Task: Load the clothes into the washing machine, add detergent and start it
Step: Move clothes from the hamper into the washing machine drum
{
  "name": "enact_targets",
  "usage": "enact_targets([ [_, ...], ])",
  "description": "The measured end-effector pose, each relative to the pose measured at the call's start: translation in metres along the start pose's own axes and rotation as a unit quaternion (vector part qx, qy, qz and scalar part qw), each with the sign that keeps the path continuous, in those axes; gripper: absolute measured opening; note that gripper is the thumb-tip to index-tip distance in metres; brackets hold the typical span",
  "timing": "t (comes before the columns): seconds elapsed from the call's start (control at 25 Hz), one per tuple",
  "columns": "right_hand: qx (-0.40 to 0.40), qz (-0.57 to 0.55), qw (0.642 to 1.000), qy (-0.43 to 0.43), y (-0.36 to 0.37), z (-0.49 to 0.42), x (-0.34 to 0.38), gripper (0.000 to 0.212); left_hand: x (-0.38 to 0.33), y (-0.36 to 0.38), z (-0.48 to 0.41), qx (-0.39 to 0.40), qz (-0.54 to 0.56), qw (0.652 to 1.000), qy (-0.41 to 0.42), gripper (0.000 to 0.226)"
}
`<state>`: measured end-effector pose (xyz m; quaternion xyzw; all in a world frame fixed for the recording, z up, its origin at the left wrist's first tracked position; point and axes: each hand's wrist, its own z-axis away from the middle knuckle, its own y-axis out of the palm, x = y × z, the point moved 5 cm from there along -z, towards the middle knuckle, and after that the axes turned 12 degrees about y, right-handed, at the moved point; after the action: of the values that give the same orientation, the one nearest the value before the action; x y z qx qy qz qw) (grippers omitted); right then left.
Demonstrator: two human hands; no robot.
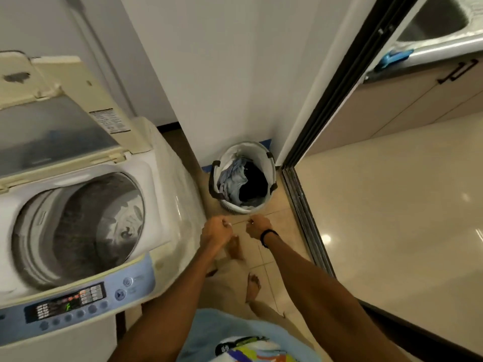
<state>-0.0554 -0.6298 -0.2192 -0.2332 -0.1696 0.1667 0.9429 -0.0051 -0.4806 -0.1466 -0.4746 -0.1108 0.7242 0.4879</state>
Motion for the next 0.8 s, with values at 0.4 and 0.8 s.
enact_targets([
  [0.4,0.004,0.007,1.0,-0.001,-0.035,-0.268,0.041,0.023,0.03,0.138,-0.339,0.111,-0.047,0.992,-0.028,0.024],
  [0.8,0.05,0.007,0.999,-0.008,0.018,-0.417,-0.013,0.025,0.148,0.253,-0.479,0.024,-0.169,0.985,-0.027,0.046],
])
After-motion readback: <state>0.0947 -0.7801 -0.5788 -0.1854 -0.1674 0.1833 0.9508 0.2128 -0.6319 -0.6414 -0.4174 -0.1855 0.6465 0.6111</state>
